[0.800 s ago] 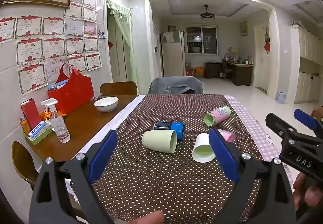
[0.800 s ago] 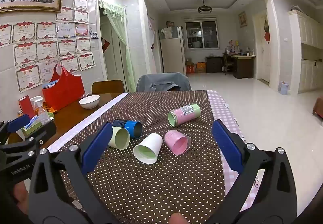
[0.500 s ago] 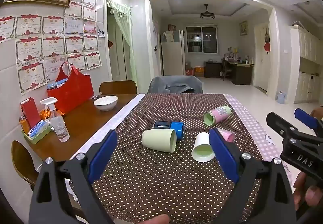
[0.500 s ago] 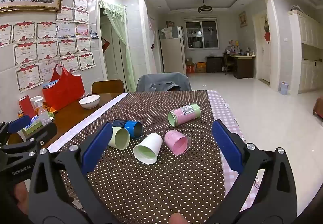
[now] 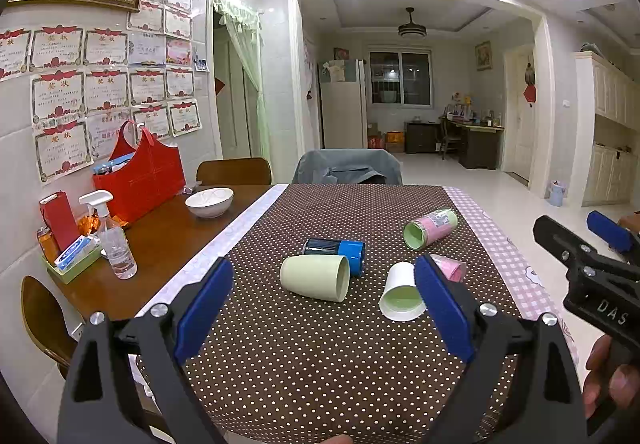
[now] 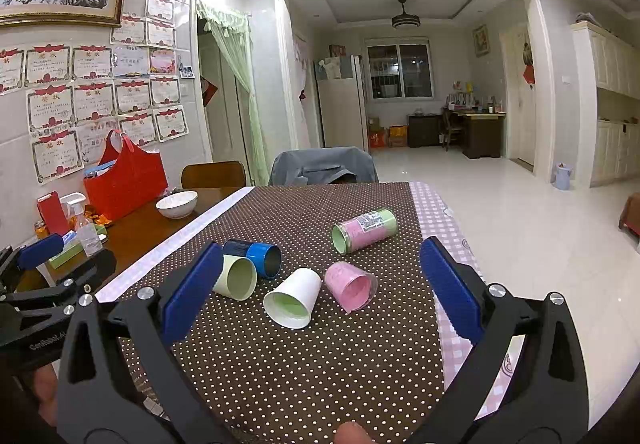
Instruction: Flip cup upside down
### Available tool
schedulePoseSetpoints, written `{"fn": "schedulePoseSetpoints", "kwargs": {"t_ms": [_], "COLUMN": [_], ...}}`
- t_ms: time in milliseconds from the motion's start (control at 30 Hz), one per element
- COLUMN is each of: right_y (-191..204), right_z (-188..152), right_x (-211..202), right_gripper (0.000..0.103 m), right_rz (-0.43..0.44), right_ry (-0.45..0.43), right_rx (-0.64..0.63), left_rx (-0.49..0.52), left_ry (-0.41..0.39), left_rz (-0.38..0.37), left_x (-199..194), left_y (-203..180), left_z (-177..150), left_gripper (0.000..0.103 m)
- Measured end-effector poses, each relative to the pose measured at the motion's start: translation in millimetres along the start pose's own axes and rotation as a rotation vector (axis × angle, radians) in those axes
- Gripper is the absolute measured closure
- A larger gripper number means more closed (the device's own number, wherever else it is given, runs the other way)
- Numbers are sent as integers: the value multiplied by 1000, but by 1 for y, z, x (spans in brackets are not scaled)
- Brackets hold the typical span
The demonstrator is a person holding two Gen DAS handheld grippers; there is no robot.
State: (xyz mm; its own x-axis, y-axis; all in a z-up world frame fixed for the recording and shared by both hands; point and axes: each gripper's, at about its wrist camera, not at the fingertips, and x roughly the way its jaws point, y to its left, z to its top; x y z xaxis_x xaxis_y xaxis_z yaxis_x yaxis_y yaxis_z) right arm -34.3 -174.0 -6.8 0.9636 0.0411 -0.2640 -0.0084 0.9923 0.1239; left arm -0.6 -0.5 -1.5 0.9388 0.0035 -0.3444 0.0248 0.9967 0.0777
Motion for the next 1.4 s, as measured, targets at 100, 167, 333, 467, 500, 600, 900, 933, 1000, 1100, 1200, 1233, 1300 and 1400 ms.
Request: {"fn": "schedulePoseSetpoints", "kwargs": {"t_ms": [100, 167, 333, 467, 500, 600, 900, 933, 1000, 1100, 1200, 1233, 1300, 1400], "right_y": [0, 0, 0, 0, 0, 0, -2, -2, -3, -2, -2, -2, -2, -1], "right_z": [1, 1, 1, 1, 1, 1, 6, 7, 7, 5, 5, 4, 4, 3], "right_x": [0, -1, -1, -1, -1, -1, 2, 3, 5, 7, 8, 9, 10, 13], "right_gripper": [6, 6, 6, 6, 6, 6, 6, 6, 6, 6, 6, 6, 6, 6], "right_rz": [2, 2, 2, 1, 0, 1, -2, -2, -2, -2, 0, 0, 0, -1], "right_ry": [-1, -1, -2, -4, -4, -4, -1, 0, 2, 3, 5, 5, 5, 8], "right_rx": [1, 1, 0, -2, -2, -3, -14, -15, -17, -21, -25, -26, -27, -31], "left_rx": [0, -2, -2, -1, -2, 2, 7, 8, 8, 9, 9, 10, 11, 13], "left_ry": [1, 1, 2, 0, 0, 1, 10, 12, 15, 17, 19, 20, 22, 24], "left_rz": [0, -1, 0, 3, 4, 6, -2, -1, -1, -1, 0, 0, 0, 1], "left_x": [0, 1, 1, 12, 14, 13, 16, 17, 19, 20, 21, 22, 23, 25], "left_y": [0, 1, 1, -4, -5, -5, -3, -3, -3, -3, -4, -4, -4, -6], "left_z": [0, 1, 1, -13, -15, -17, -11, -9, -8, -8, -6, -6, -6, -5], "left_gripper": [13, 13, 13, 13, 13, 13, 13, 13, 13, 13, 13, 13, 13, 13]}}
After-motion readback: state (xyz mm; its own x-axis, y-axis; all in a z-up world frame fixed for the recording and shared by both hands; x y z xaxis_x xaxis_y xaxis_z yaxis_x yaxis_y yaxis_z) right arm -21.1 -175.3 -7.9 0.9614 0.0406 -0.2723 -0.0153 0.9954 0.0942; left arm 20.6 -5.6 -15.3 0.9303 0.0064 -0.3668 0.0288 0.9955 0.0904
